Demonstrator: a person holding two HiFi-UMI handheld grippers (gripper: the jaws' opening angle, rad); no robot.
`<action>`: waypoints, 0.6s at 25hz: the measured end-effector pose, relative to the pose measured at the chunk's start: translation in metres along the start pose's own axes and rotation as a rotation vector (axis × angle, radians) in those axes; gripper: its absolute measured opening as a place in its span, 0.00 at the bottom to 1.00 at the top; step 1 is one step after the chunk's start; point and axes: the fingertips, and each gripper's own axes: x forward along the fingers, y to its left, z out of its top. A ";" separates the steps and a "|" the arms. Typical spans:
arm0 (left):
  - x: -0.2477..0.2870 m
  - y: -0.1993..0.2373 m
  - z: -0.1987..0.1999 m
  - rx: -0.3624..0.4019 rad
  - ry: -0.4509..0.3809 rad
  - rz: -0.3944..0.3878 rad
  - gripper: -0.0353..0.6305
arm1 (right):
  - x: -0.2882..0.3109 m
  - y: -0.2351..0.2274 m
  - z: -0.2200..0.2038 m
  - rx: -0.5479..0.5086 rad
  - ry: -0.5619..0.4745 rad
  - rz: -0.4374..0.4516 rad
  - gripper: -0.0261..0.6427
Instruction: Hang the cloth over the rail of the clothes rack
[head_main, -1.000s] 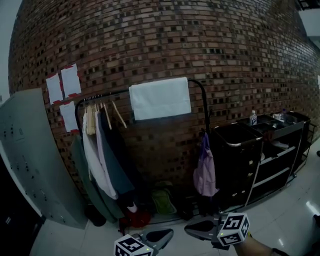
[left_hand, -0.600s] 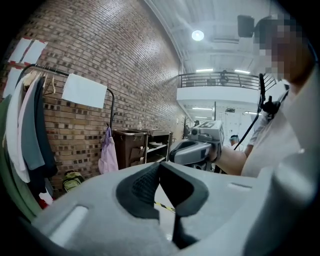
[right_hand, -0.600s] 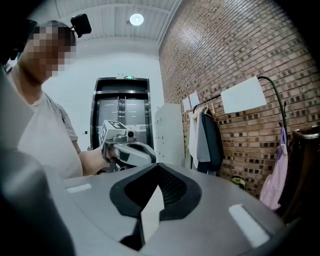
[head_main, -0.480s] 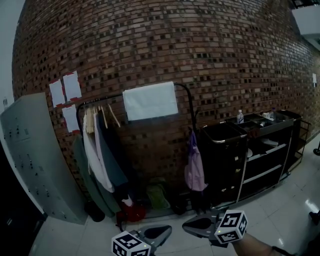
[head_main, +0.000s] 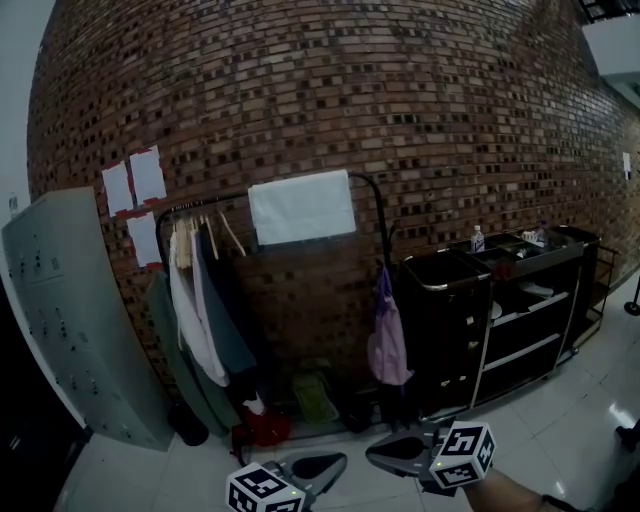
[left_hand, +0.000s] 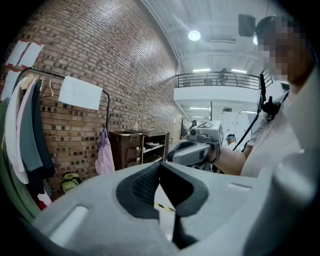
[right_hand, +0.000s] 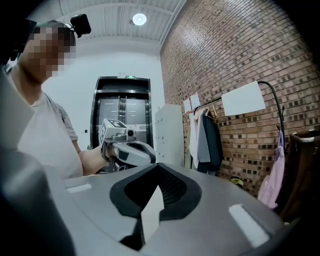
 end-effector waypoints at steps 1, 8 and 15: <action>0.000 0.000 -0.001 0.001 -0.002 0.001 0.06 | 0.001 0.000 -0.001 -0.002 0.000 0.001 0.04; -0.001 0.001 -0.006 -0.005 -0.008 0.000 0.06 | 0.004 0.001 -0.005 0.000 -0.002 0.004 0.04; -0.002 -0.009 -0.005 -0.002 -0.004 0.001 0.06 | -0.002 0.008 -0.005 0.000 -0.006 0.008 0.04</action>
